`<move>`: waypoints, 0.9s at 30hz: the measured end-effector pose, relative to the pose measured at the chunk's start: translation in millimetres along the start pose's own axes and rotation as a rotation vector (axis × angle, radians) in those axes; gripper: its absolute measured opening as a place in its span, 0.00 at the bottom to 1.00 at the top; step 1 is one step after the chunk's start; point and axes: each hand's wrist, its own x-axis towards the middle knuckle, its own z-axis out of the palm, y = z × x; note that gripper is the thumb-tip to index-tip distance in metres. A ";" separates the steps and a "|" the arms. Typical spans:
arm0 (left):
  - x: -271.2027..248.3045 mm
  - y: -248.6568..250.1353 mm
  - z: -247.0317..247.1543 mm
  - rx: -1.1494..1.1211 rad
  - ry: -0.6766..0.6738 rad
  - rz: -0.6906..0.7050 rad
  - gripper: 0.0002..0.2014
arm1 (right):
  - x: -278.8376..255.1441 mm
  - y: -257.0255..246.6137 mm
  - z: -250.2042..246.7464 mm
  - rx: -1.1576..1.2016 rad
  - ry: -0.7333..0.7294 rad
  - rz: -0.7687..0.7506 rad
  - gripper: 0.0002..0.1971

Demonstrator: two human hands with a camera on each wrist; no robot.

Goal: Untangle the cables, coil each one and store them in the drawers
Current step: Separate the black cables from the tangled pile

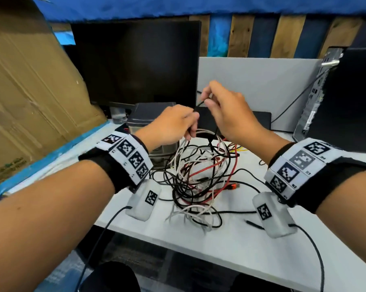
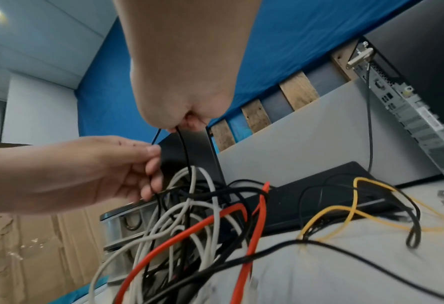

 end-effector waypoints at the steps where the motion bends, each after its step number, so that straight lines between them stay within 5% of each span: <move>1: 0.0 0.3 -2.7 -0.063 0.060 -0.004 0.18 | -1.4 1.3 2.4 0.071 0.035 0.032 0.04; 10: -0.4 25.5 -36.6 -0.045 0.423 0.174 0.20 | -43.9 39.5 31.5 0.054 -0.411 0.327 0.15; 14: -3.4 29.5 -38.4 -0.136 0.449 0.185 0.19 | -49.5 42.5 31.1 0.050 -0.437 0.400 0.19; 19: -7.0 28.6 -25.3 -0.141 0.323 0.128 0.18 | -22.0 22.0 10.6 0.014 -0.266 0.334 0.22; 24: -7.5 7.6 6.4 -0.133 -0.019 0.001 0.11 | 13.3 -14.6 -12.0 -0.052 -0.092 0.199 0.21; 27: -11.2 1.4 24.9 -0.165 -0.146 0.041 0.09 | 26.4 -37.2 -23.4 0.039 -0.001 0.169 0.21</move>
